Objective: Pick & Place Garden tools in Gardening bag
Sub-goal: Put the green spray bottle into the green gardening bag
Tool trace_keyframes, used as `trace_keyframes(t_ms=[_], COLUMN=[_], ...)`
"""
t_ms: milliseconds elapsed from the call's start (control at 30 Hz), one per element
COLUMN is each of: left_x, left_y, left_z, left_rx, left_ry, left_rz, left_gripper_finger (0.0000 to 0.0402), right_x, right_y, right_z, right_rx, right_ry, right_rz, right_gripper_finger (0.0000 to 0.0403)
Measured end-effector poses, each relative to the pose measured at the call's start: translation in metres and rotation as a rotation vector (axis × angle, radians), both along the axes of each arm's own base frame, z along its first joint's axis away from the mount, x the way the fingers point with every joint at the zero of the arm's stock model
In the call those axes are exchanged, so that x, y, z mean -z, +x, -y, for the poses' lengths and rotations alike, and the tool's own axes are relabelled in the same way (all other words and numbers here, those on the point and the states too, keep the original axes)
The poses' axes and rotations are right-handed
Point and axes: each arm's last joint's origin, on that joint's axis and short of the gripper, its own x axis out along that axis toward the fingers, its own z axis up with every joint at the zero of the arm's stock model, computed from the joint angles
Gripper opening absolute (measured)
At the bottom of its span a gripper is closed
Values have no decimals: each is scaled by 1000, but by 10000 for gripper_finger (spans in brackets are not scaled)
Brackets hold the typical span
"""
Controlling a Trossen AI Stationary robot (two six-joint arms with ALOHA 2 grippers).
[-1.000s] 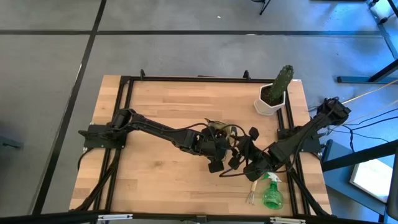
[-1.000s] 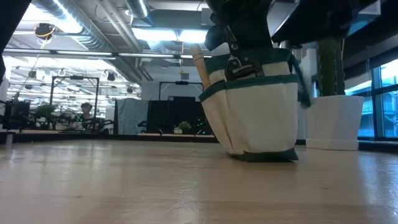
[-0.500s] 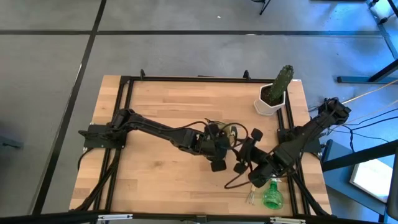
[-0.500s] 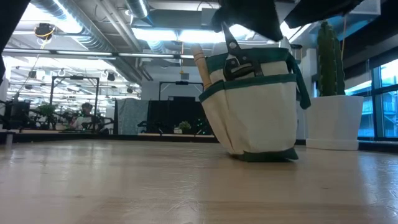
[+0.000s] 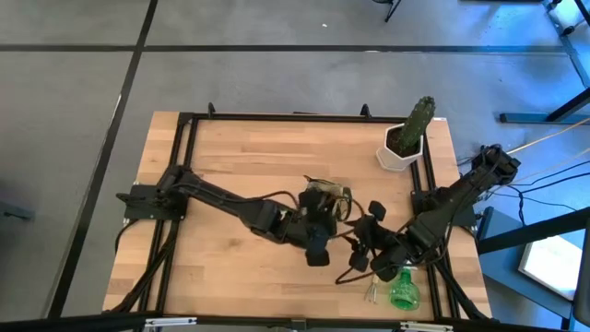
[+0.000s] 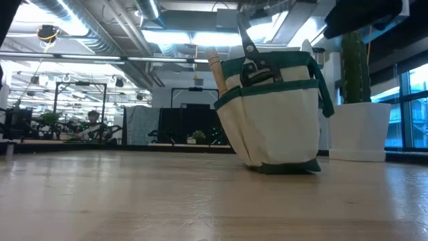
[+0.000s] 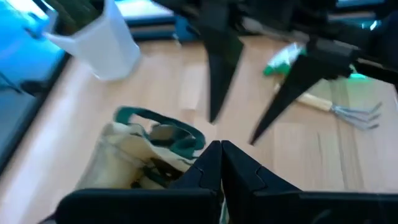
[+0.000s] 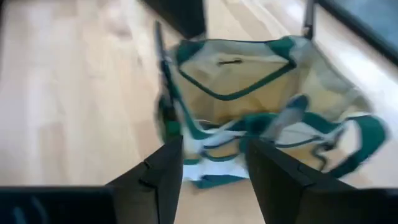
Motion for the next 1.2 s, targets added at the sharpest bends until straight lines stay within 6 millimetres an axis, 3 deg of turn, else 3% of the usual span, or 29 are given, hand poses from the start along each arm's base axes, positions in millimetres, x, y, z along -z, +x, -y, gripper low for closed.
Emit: trace_keyframes(t_ms=[100, 367, 567, 800, 1033, 1200], left_x=[-10, -22, -20, -28, -21, -17], left_y=[-9, -29, -41, -48, -45, -40], left_z=[14, 54, 79, 109, 130, 129], left_rx=[-27, 57, 135, 317, 601, 635], left_ry=[49, 122, 122, 68, -73, -173], left_rz=[54, 111, 99, 188, 301, 343], left_gripper_finger=[4, 3, 1, 2, 3, 1], right_x=[-5, -31, -35, -43, -44, -17], right_y=[2, 7, 6, -2, -12, -14], right_z=[-11, -49, -56, -72, -84, -92], right_rx=[-66, -670, -839, -1177, -1273, -1230], right_ry=[17, -96, -45, 68, 56, 100], right_rz=[63, 202, 231, 308, 367, 403], right_gripper_finger=[174, 174, 174, 174, 174, 174])
